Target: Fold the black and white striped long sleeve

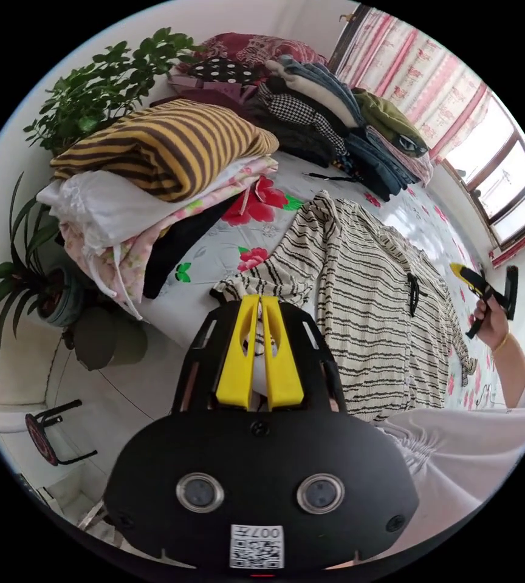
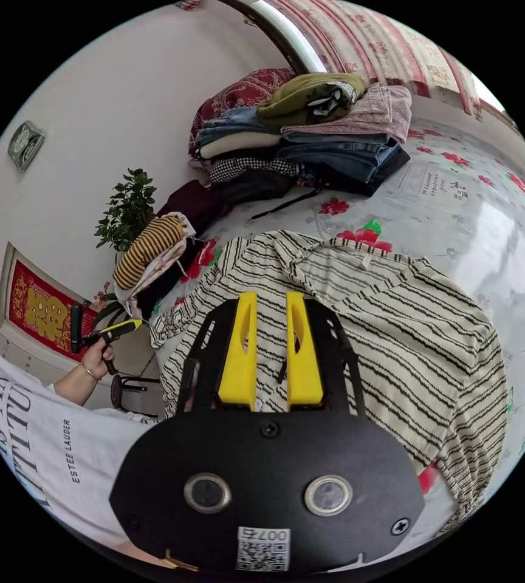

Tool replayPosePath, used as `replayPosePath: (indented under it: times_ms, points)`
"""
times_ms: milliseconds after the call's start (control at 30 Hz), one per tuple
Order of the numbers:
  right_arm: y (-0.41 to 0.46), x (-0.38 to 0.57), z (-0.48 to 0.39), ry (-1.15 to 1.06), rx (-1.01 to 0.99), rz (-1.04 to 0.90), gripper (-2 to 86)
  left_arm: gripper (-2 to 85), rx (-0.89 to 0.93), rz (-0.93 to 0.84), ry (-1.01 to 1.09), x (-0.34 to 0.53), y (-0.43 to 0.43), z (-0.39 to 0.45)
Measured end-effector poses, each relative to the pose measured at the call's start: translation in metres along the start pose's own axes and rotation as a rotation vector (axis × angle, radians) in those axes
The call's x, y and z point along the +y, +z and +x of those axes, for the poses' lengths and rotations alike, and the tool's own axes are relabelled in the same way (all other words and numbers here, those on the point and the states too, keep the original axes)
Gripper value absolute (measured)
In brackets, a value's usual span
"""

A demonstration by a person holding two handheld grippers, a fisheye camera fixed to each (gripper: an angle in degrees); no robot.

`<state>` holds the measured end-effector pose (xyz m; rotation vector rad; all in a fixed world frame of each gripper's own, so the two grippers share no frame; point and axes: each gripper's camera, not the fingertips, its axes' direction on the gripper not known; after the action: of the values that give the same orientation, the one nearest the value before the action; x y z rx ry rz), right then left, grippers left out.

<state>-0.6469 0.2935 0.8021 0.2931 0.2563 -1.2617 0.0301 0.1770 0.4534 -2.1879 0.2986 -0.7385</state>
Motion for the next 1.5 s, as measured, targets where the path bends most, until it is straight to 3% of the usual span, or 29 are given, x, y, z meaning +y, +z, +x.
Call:
replayPosePath:
  times_ms: [200, 433, 600, 800, 1000, 1100, 1300, 1500]
  points:
    - [0.101, -0.059, 0.092, 0.195, -0.109, -0.026, 7.2, -1.0, 0.013, -0.085, 0.241, -0.034, 0.043, 0.054]
    - [0.223, -0.073, 0.195, 0.445, -0.172, -0.101, 5.8, -1.0, 0.006, -0.229, 0.25, -0.056, 0.094, 0.059]
    - [0.247, -0.082, 0.216, 0.403, -0.184, -0.136, 1.1, -1.0, 0.051, -0.244, 0.223, -0.071, 0.11, 0.052]
    - [0.219, -0.117, 0.26, 0.359, -0.228, -0.089, 0.3, -1.0, 0.022, -0.257, 0.266, -0.078, 0.113, 0.059]
    - [0.241, -0.14, 0.246, 0.229, -0.163, -0.262, 2.6, -1.0, 0.031, -0.261, 0.222, -0.081, 0.116, 0.058]
    - [0.223, -0.131, 0.218, 0.175, -0.168, -0.221, 3.7, -1.0, 0.029, -0.261, 0.194, -0.081, 0.116, 0.058]
    - [0.104, -0.049, 0.154, 0.042, 0.034, -0.009, 4.7, -1.0, -0.021, -0.197, 0.183, -0.085, 0.1, 0.069]
    - [-0.056, 0.131, 0.179, 0.255, 0.383, 0.028, 5.8, -1.0, -0.016, -0.159, 0.212, -0.088, 0.083, 0.087]
